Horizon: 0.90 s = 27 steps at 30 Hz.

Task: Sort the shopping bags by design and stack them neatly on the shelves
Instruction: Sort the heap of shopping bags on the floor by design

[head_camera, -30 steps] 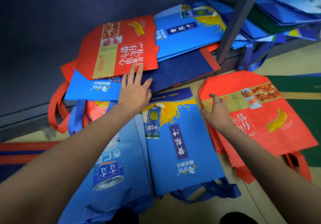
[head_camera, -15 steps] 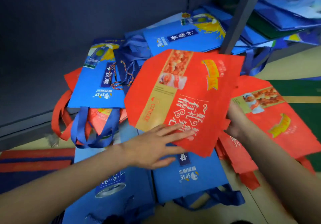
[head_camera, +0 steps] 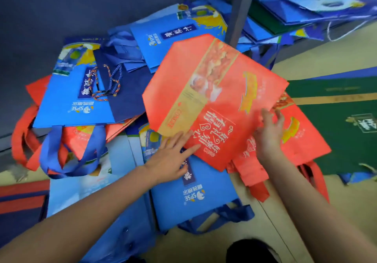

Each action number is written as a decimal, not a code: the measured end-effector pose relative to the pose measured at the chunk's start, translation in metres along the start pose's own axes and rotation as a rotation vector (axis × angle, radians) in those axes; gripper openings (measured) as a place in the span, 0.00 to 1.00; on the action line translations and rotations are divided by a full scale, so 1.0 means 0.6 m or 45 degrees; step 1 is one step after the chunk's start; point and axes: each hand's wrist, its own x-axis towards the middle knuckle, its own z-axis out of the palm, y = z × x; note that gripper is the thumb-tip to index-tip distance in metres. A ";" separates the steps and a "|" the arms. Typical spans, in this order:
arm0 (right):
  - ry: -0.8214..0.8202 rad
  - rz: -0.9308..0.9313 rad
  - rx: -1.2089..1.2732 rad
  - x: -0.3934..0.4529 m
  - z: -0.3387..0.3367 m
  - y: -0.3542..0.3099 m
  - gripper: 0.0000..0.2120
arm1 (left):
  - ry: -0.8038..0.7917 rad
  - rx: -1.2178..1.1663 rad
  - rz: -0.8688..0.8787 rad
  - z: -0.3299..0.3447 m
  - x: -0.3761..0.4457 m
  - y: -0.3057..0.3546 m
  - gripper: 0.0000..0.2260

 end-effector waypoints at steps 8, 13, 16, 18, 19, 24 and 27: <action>0.366 -0.450 -0.610 0.037 -0.062 0.018 0.40 | -0.326 0.031 -0.075 0.008 0.095 0.090 0.32; 0.597 -0.120 -0.663 0.061 -0.131 -0.002 0.39 | -0.323 -0.094 -0.117 0.006 0.141 0.131 0.29; 0.494 0.129 -1.101 0.040 -0.150 0.033 0.38 | -0.398 -0.120 -0.074 0.016 0.143 0.151 0.28; 0.209 0.044 -1.600 0.019 -0.155 0.054 0.38 | -0.434 -0.122 -0.043 0.023 0.144 0.158 0.27; -0.009 -0.044 -1.744 0.011 -0.152 0.059 0.38 | -0.439 -0.119 -0.035 0.026 0.146 0.158 0.27; -0.686 -0.087 -1.998 -0.002 -0.117 0.089 0.45 | -0.413 -0.062 -0.085 0.023 0.140 0.143 0.29; -0.722 -0.136 -2.160 -0.004 -0.108 0.101 0.47 | -0.436 -0.019 -0.137 0.025 0.116 0.116 0.29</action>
